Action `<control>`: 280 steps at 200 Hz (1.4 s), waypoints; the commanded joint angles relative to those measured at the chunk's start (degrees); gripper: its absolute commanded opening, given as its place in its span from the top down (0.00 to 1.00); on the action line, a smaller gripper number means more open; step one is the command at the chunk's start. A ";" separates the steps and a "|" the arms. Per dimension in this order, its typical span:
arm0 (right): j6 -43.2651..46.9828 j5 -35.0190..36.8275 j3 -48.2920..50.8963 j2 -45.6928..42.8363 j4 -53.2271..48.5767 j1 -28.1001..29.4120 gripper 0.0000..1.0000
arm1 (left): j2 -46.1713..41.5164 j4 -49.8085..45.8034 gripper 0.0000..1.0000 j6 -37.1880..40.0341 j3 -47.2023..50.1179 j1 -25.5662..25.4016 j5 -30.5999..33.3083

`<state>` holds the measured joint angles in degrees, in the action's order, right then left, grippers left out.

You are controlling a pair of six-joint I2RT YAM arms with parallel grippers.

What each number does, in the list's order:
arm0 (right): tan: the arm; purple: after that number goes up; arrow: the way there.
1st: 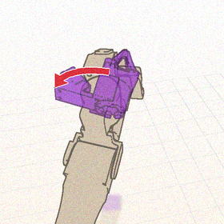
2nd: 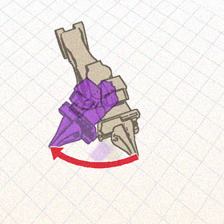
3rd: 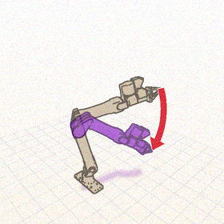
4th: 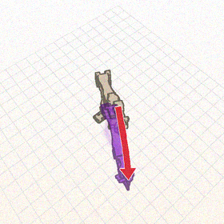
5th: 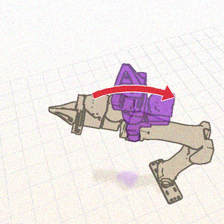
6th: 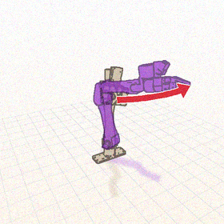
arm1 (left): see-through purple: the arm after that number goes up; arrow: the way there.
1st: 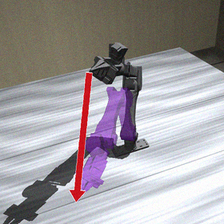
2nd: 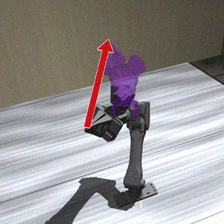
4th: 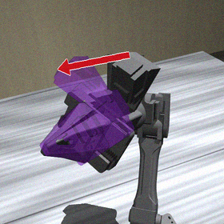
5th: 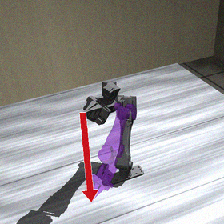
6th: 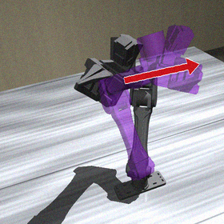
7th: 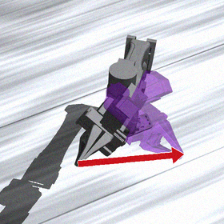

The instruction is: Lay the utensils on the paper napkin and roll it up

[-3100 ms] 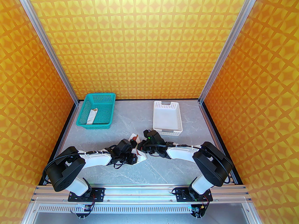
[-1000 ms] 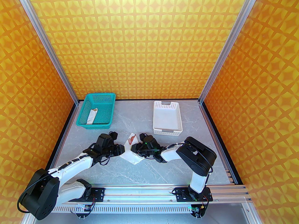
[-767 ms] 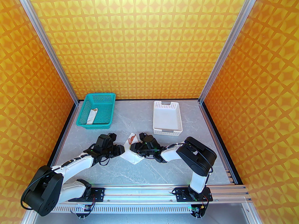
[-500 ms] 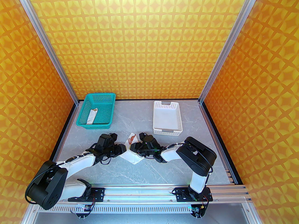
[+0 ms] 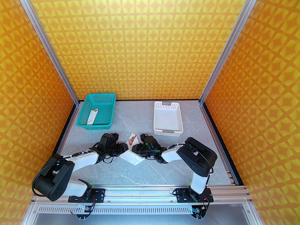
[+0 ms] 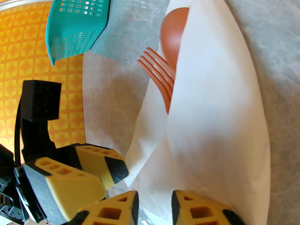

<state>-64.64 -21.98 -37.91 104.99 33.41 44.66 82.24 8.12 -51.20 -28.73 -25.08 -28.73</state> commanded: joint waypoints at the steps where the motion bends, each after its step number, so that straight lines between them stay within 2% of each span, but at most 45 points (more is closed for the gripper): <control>1: 0.57 1.42 1.79 2.37 -6.25 0.20 0.73 | 1.37 1.29 0.57 -0.48 -1.71 -0.40 -1.32; 82: 0.75 1.39 1.79 2.41 -6.34 0.24 0.75 | 5.86 3.57 0.64 -1.19 -3.36 -2.61 -1.28; 139: 0.83 1.27 1.79 2.48 -6.40 0.20 0.75 | 7.95 2.84 0.80 -0.27 -3.72 -2.84 -0.54; 178: 1.14 1.06 1.61 2.30 -6.69 0.25 0.75 | 7.12 -1.27 0.93 1.85 -3.89 -2.78 2.80; 225: 2.23 -0.23 0.31 0.57 -6.90 0.25 0.75 | 6.33 -4.25 0.98 3.74 -3.81 -2.79 4.71; 255: 5.33 -0.16 -1.31 -3.73 -11.74 0.14 0.78 | 6.66 -4.87 0.99 4.32 -3.55 -2.79 5.67; 280: 10.10 1.38 -1.83 -9.72 -20.67 -0.49 0.84 | 6.70 -5.68 0.99 4.97 -3.60 -2.78 6.40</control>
<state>-60.53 -22.33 -38.68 100.97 24.10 44.62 89.41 5.15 -48.12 -31.73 -27.86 -24.77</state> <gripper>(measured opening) 0.186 0.040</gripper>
